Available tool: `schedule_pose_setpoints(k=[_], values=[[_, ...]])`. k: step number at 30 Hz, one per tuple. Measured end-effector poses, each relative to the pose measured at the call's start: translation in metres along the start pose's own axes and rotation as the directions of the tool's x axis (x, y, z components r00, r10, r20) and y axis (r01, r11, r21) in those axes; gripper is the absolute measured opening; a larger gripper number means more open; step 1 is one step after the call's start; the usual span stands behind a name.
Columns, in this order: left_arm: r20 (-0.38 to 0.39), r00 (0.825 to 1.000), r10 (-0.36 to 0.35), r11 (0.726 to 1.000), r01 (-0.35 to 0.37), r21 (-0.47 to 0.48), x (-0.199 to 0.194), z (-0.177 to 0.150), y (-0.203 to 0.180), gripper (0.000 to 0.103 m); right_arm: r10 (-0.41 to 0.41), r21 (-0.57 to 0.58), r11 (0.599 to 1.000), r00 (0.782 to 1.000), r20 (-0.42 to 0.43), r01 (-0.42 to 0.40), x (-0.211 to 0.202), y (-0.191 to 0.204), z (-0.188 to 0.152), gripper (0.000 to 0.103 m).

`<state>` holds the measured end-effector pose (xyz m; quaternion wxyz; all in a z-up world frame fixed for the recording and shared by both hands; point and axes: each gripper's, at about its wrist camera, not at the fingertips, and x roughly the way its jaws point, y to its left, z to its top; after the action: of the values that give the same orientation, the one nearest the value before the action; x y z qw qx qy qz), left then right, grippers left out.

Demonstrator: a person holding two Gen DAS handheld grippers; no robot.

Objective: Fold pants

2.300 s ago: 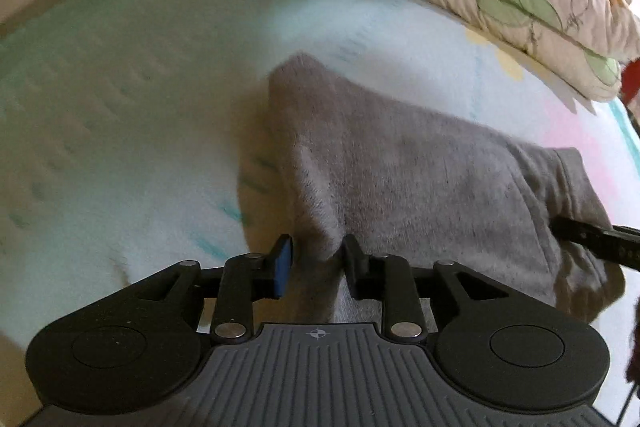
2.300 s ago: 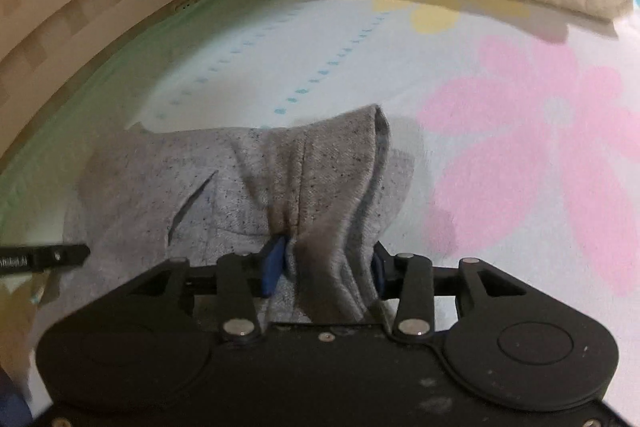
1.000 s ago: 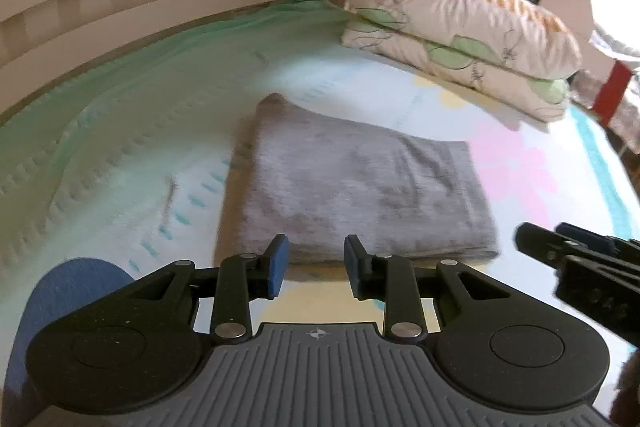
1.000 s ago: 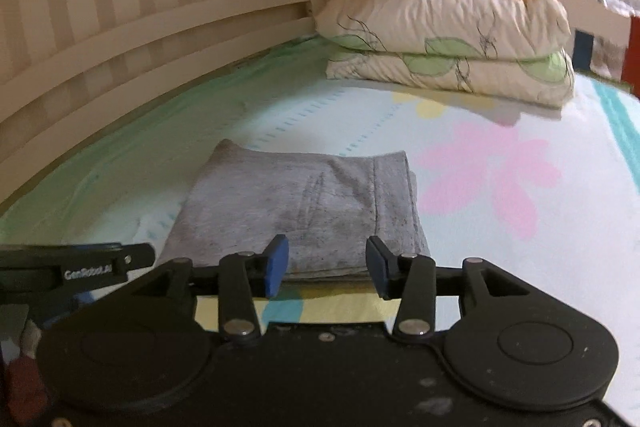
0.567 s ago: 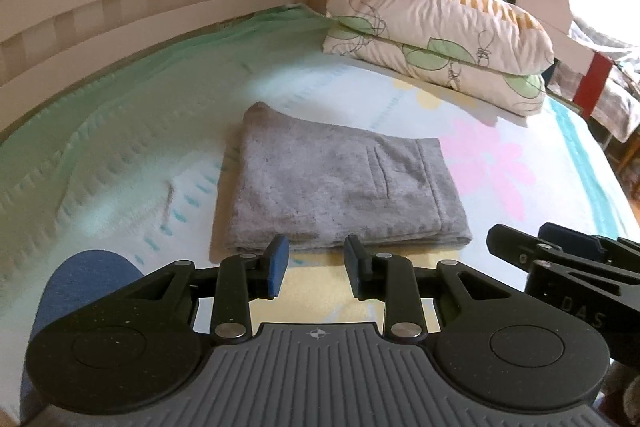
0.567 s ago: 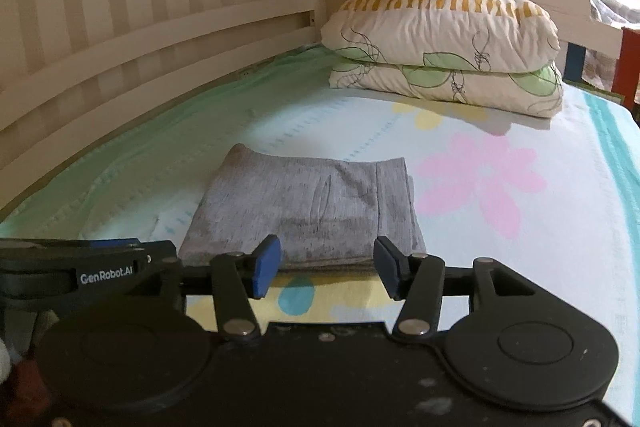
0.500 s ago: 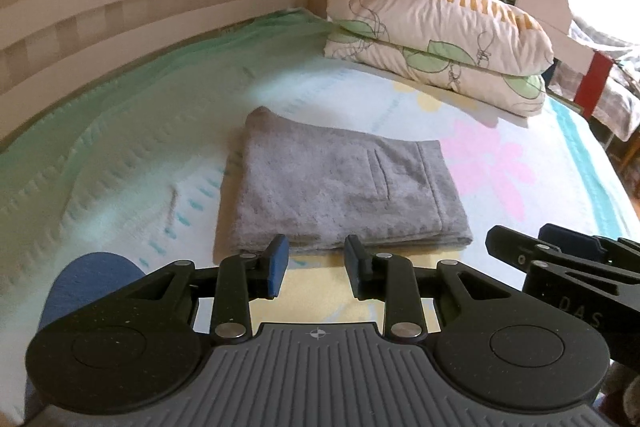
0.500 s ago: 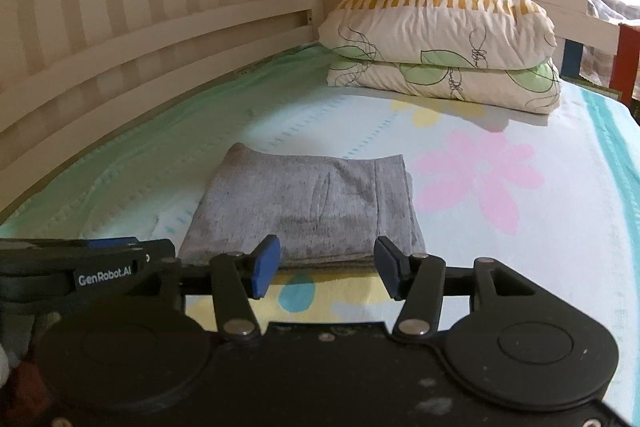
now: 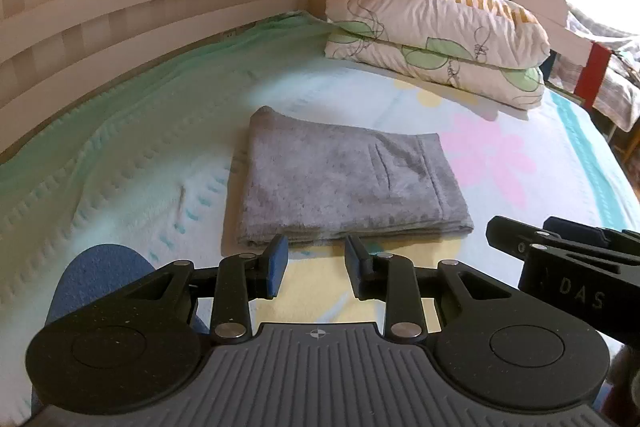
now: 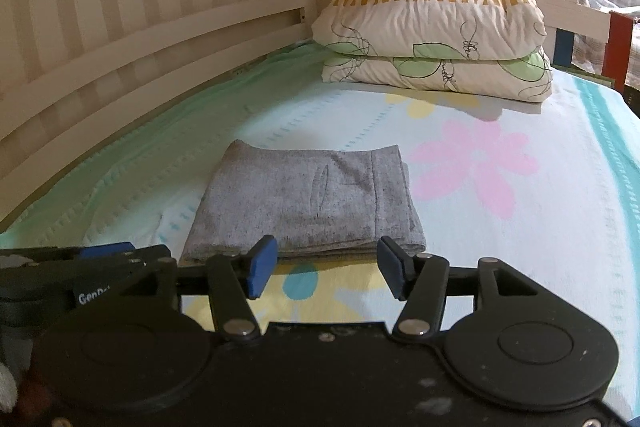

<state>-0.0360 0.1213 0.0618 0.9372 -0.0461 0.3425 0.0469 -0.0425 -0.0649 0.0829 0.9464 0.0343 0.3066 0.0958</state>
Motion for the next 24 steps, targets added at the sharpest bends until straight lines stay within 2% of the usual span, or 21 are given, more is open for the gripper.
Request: schedule_pose_setpoints(k=[7, 11, 24], values=[[-0.003, 1.0, -0.004, 1.0, 0.004, 0.01, -0.0013, -0.0015, -0.0026, 0.031, -0.007, 0.008, 1.0, 1.0, 0.01, 0.007, -0.003, 0.0006, 0.0006, 0.06], [0.002, 1.0, -0.011, 1.0, 0.011, 0.016, -0.0022, -0.0024, -0.0046, 0.037, -0.013, 0.015, 1.0, 1.0, 0.012, 0.013, -0.0034, 0.0016, -0.0006, 0.06], [0.011, 1.0, -0.018, 1.0, 0.018, -0.004, -0.0038, -0.0055, -0.0059, 0.038, -0.018, 0.031, 0.999, 1.0, 0.011, 0.017, -0.0039, 0.0037, -0.0022, 0.061]])
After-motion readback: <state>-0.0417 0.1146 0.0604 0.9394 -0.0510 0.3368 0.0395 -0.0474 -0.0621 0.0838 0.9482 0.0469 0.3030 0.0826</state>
